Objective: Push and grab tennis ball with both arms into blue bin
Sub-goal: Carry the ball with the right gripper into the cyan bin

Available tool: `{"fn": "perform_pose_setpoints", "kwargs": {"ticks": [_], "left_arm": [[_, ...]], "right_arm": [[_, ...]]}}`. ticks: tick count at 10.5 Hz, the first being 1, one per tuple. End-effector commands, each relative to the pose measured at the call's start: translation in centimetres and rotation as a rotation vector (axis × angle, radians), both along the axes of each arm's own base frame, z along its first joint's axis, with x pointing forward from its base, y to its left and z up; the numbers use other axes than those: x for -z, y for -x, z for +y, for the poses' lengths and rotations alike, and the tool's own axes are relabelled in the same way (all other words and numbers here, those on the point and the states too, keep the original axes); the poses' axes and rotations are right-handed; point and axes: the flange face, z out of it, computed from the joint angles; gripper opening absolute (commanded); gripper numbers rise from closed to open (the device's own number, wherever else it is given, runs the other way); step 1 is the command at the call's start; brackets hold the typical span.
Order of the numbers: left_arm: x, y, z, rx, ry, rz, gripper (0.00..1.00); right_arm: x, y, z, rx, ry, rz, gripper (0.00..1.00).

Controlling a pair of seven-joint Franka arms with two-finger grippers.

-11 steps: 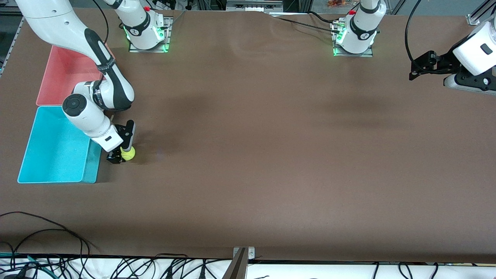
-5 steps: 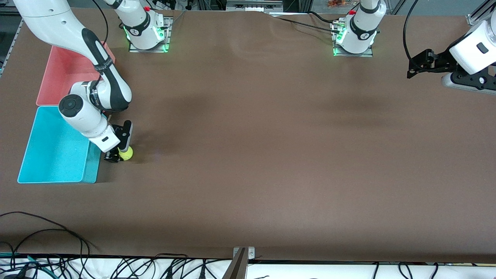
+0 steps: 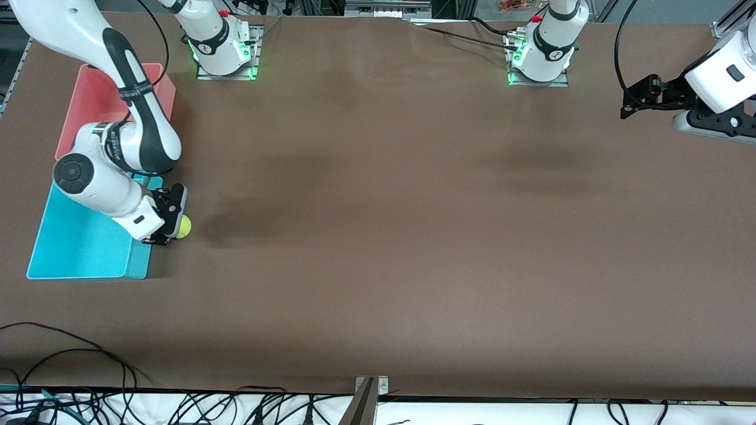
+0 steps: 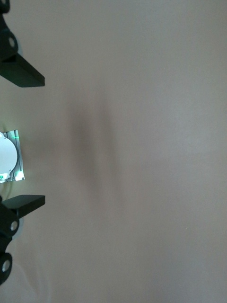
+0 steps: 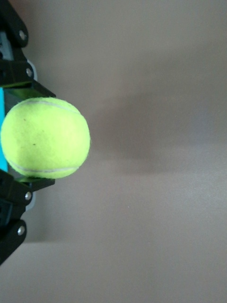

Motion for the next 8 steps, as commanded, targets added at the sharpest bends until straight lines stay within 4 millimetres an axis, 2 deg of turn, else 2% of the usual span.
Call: {"fn": "perform_pose_setpoints", "kwargs": {"ticks": [1,2,5,6,7,8], "left_arm": [[-0.7,-0.1,0.2,-0.012,-0.024,0.003,1.00],[-0.7,-0.1,0.0,-0.007,-0.026,0.004,1.00],[-0.7,-0.1,0.4,-0.015,-0.026,0.004,1.00],[-0.6,-0.1,0.3,-0.013,-0.026,0.005,1.00],[-0.6,-0.2,0.6,-0.018,-0.026,0.006,1.00],[-0.7,-0.1,0.6,-0.016,-0.025,0.004,1.00]], "right_arm": [[-4.3,-0.6,-3.2,0.063,-0.014,0.089,0.18],[-5.3,-0.7,-5.1,0.074,-0.012,0.125,0.18],[-6.2,-0.3,-9.8,0.115,-0.023,0.147,0.17],[-6.9,-0.3,-12.2,0.163,-0.026,0.146,0.14],[-6.9,0.0,-15.0,0.217,-0.039,0.143,0.05],[-6.8,0.6,-17.8,0.251,-0.039,0.141,0.04]]}}
